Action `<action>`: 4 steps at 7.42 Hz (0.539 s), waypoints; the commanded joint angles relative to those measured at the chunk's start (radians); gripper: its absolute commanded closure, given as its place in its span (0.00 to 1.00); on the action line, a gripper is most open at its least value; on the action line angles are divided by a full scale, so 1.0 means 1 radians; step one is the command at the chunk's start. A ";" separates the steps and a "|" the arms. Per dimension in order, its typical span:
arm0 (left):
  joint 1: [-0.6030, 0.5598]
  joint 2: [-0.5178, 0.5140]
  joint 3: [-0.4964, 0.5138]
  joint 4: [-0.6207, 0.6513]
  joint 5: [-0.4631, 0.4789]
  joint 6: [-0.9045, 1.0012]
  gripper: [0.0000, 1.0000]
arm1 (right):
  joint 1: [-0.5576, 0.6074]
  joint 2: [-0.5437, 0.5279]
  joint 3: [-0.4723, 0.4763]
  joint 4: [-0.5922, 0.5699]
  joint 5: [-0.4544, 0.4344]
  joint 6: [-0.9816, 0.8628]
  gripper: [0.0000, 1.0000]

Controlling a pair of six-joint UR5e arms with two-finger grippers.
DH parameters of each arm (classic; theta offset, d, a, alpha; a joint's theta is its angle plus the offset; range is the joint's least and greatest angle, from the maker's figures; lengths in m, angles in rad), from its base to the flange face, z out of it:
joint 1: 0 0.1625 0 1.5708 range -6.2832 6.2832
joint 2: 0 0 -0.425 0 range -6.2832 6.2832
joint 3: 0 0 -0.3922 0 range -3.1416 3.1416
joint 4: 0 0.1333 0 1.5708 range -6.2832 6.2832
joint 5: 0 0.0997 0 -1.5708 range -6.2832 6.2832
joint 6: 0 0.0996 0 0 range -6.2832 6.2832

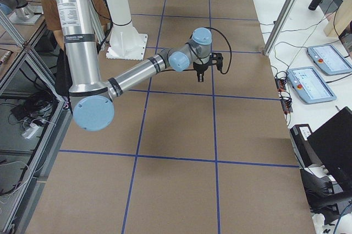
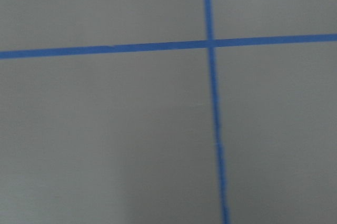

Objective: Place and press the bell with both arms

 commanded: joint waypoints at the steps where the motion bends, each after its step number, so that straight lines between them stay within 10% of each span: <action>1: -0.157 0.109 0.017 -0.002 -0.001 0.301 0.00 | 0.248 -0.188 -0.017 -0.004 0.061 -0.438 0.98; 3: -0.246 0.158 0.052 -0.009 -0.005 0.453 0.00 | 0.361 -0.268 -0.035 -0.004 0.062 -0.581 0.89; 4: -0.274 0.163 0.067 -0.009 -0.016 0.470 0.00 | 0.399 -0.294 -0.038 -0.004 0.074 -0.624 0.62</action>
